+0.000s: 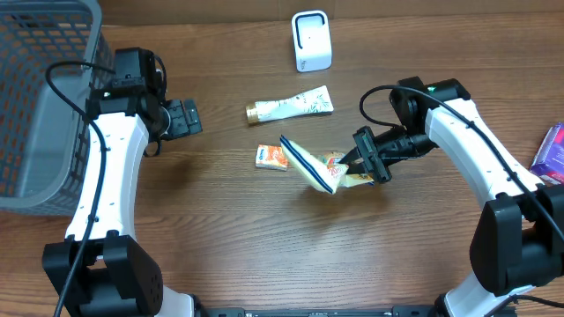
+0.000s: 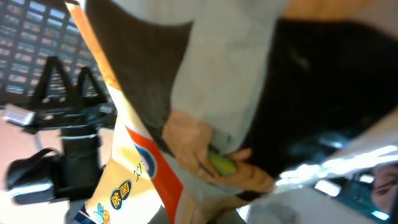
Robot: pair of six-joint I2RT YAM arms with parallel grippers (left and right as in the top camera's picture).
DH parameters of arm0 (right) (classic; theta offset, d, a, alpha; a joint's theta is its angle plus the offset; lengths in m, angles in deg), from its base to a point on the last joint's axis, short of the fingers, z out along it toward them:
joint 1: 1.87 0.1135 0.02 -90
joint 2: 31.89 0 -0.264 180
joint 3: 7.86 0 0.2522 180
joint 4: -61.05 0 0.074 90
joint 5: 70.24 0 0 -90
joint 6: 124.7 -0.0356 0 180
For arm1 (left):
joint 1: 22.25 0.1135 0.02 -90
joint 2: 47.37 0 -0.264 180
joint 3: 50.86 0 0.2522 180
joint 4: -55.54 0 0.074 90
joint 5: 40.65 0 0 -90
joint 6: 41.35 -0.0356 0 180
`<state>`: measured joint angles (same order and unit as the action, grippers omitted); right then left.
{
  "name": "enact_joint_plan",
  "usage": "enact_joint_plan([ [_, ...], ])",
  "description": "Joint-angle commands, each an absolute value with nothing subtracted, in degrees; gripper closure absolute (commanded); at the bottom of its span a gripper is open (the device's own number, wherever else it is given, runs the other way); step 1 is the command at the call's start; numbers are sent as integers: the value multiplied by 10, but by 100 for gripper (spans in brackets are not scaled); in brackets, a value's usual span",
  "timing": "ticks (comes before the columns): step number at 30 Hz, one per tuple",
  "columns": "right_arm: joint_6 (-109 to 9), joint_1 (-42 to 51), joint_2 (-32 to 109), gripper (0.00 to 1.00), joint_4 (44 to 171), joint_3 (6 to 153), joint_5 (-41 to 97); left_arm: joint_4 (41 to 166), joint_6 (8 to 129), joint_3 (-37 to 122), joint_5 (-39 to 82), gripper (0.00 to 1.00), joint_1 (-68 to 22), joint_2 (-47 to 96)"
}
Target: Scan the item barcode
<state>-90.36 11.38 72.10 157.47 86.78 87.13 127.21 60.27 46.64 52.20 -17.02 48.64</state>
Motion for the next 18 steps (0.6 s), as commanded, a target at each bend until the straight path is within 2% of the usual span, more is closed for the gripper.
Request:
enact_joint_plan([
  [1, -1030, 110, 708, 96, 1558, 877, 918, 1281, 608, 479, 524, 0, -170, 472],
  [9, -1207, 76, 708, 96, 1546, 877, 837, 1299, 611, 479, 523, 0, -170, 472],
  [12, -1213, 56, 708, 96, 1546, 877, 726, 1305, 611, 479, 523, 0, -170, 472],
  [14, -1272, 48, 708, 96, 1587, 877, 607, 1309, 611, 479, 523, 0, -170, 472],
  [18, -1287, 52, 708, 96, 1662, 877, 544, 1312, 611, 479, 523, 0, -170, 472],
])
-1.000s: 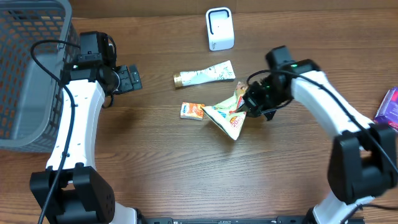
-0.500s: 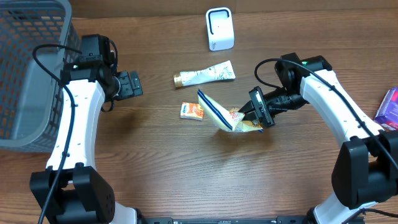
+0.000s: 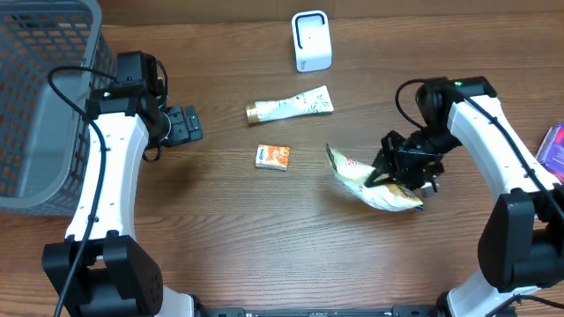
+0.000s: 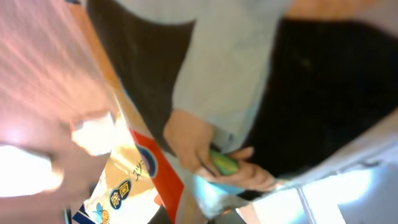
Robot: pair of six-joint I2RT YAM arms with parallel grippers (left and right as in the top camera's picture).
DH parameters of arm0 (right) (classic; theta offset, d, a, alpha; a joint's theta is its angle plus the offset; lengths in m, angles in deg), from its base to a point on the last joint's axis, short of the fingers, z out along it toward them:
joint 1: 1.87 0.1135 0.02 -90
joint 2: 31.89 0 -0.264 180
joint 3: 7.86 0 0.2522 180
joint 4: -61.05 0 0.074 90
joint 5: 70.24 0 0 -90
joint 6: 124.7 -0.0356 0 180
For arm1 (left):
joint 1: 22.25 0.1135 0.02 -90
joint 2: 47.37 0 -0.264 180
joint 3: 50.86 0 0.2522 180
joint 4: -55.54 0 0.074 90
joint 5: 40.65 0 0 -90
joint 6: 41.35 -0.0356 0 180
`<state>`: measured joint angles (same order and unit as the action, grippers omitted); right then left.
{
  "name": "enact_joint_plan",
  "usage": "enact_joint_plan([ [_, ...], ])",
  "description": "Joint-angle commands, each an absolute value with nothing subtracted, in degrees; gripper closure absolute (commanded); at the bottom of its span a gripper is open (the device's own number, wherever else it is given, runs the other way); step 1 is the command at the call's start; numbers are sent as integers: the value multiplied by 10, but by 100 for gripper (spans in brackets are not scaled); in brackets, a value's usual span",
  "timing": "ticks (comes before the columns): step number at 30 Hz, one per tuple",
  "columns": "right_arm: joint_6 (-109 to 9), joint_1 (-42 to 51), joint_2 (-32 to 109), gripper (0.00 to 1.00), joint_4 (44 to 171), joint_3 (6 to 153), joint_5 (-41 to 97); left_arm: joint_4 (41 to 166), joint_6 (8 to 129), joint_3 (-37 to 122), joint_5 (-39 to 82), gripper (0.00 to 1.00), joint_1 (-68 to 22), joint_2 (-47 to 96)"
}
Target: Scan the item barcode
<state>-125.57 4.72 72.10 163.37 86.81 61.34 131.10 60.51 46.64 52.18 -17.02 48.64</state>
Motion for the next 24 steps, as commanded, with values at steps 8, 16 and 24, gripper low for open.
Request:
enact_joint_plan([
  [8, -1155, 123, 710, 96, 1719, 837, 515, 1312, 632, 479, 523, 0, -170, 472],
  [16, -1107, 138, 808, 96, 1662, 790, 529, 1308, 656, 479, 523, 0, -170, 472],
  [24, -1084, 121, 882, 67, 1658, 800, 450, 1308, 656, 479, 523, 0, -170, 472],
])
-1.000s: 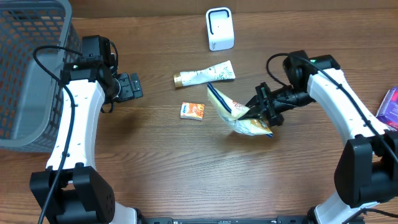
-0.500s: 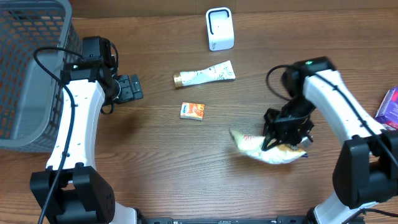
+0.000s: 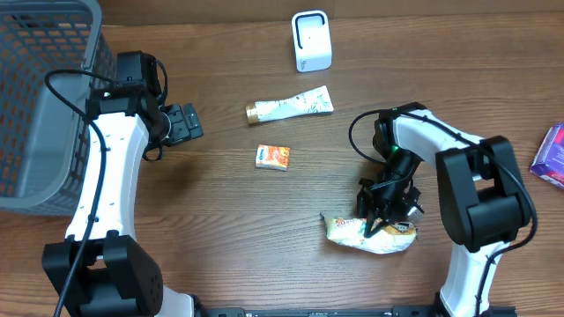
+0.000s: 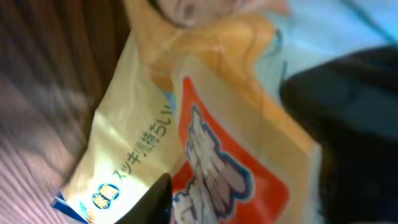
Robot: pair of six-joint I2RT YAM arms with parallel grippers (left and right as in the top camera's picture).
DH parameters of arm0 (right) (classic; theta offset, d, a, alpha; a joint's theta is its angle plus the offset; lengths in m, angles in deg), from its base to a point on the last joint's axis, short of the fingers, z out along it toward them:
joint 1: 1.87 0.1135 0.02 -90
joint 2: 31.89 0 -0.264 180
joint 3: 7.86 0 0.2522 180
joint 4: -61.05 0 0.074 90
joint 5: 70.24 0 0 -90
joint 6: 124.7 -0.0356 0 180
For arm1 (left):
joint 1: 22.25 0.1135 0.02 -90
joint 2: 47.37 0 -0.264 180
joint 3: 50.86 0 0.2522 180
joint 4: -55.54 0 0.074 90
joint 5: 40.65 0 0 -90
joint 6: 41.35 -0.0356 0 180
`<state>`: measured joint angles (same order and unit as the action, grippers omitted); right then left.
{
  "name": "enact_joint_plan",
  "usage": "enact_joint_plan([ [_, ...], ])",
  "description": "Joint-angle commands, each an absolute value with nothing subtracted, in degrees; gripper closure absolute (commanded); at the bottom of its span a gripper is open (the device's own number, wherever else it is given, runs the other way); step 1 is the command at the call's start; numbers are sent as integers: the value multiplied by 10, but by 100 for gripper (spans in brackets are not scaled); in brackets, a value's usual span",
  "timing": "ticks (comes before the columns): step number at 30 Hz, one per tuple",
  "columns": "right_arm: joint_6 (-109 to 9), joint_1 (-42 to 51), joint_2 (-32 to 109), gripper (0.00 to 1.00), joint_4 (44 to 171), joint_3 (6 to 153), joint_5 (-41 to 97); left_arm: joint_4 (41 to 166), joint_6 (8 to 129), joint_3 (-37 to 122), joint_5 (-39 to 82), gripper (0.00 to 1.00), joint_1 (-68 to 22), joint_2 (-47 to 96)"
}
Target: Scan the item barcode
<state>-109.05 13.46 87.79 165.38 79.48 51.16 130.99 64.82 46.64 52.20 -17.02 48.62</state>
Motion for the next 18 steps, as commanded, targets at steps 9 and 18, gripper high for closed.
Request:
enact_joint_plan([
  [9, -988, 80, 882, 61, 1708, 922, 373, 1308, 656, 479, 523, 0, -170, 472],
  [18, -871, 82, 858, 61, 1720, 1061, 311, 1310, 656, 479, 524, 0, -170, 472],
])
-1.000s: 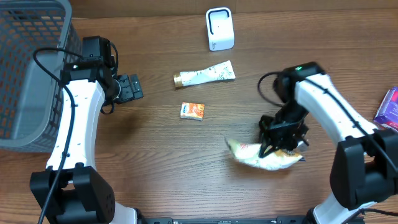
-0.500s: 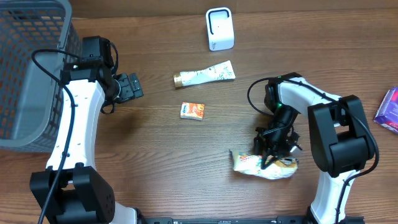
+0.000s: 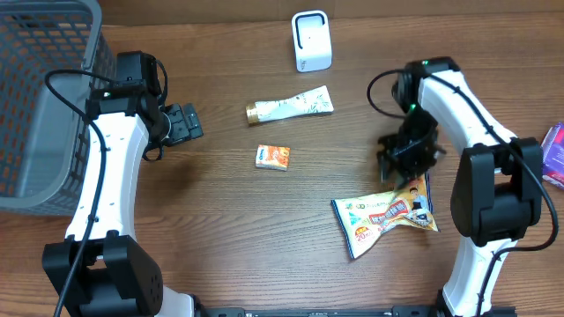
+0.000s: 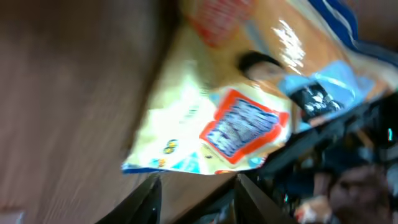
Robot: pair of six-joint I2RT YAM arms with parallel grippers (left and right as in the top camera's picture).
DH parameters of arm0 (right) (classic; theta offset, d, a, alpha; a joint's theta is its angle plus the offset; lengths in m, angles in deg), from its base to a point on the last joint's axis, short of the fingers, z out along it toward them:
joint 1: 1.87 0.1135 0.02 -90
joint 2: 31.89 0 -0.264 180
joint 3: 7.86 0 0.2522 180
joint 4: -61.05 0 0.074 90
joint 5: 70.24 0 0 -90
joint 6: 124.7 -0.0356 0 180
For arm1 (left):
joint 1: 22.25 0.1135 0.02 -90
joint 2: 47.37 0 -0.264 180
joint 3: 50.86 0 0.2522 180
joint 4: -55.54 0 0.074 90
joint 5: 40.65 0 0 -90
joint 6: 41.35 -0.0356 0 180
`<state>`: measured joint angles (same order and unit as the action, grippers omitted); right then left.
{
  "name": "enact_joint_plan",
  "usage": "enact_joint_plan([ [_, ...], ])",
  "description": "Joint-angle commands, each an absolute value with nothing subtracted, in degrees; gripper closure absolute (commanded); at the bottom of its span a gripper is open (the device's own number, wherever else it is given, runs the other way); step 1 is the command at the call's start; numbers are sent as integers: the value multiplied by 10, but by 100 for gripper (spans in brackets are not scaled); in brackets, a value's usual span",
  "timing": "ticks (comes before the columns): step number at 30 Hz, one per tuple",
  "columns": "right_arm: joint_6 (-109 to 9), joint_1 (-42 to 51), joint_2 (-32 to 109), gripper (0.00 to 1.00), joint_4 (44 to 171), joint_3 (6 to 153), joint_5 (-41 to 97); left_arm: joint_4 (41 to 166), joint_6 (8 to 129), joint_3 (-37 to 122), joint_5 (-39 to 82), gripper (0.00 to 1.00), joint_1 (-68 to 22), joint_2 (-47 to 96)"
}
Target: Scan the item barcode
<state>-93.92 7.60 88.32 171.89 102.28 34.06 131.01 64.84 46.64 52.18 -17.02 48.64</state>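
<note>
A yellow and orange snack bag (image 3: 385,220) lies flat on the wooden table at the near right, printed face up. My right gripper (image 3: 405,160) hangs just beyond its far edge, open and holding nothing. In the right wrist view the bag (image 4: 249,106) fills the upper half, and my right gripper (image 4: 196,186) shows its two dark fingers spread apart below it. The white scanner (image 3: 311,40) stands at the far middle of the table. My left gripper (image 3: 187,121) hovers over the left of the table, apparently open and empty.
A white and green tube (image 3: 289,106) and a small orange box (image 3: 272,157) lie in the middle of the table. A grey mesh basket (image 3: 35,106) stands at the far left. A purple packet (image 3: 553,154) pokes in at the right edge.
My right gripper has let go of the snack bag and now sits open a little farther back. The bag, crumpled before, lies spread flat. The left arm has not moved.
My right gripper held the bag up near the orange box in the middle of the table. Then it held the bag farther right. Then the bag was down on the near right of the table, still gripped. Now it lies there flat, released.
</note>
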Motion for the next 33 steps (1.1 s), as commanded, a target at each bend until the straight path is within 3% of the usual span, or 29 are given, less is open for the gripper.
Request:
enact_joint_plan([
  [1, -862, 85, 849, 61, 1720, 1062, 309, 1310, 656, 479, 523, 0, -170, 472],
  [3, -779, 103, 791, 62, 1720, 1061, 298, 1310, 656, 479, 523, 0, -170, 472],
  [6, -753, 129, 697, 85, 1719, 1061, 241, 1309, 656, 479, 523, 0, -170, 472],
  [7, -753, 135, 670, 84, 1719, 1061, 231, 1309, 656, 479, 523, 0, -170, 472],
  [8, -753, 144, 620, 61, 1719, 1060, 229, 1310, 656, 479, 523, 0, -170, 472],
  [9, -751, 151, 575, 24, 1719, 1055, 235, 1311, 656, 479, 523, 0, -170, 472],
  [10, -751, 155, 550, 0, 1719, 1049, 244, 1310, 656, 479, 523, 0, -170, 472],
  [15, -835, 162, 439, 0, 1719, 976, 237, 1310, 656, 479, 523, 0, -170, 472],
  [17, -899, 162, 412, 1, 1703, 874, 215, 1313, 656, 479, 523, 0, -170, 472],
  [19, -929, 162, 409, 11, 1638, 760, 234, 1314, 656, 479, 523, 0, -170, 472],
  [24, -936, 162, 410, 16, 1493, 580, 258, 1317, 656, 479, 523, 0, -170, 472],
  [28, -948, 162, 410, 23, 1412, 523, 258, 1319, 656, 479, 523, 0, -170, 472],
  [33, -947, 162, 412, 22, 1349, 520, 245, 1321, 656, 479, 523, 0, -170, 472],
])
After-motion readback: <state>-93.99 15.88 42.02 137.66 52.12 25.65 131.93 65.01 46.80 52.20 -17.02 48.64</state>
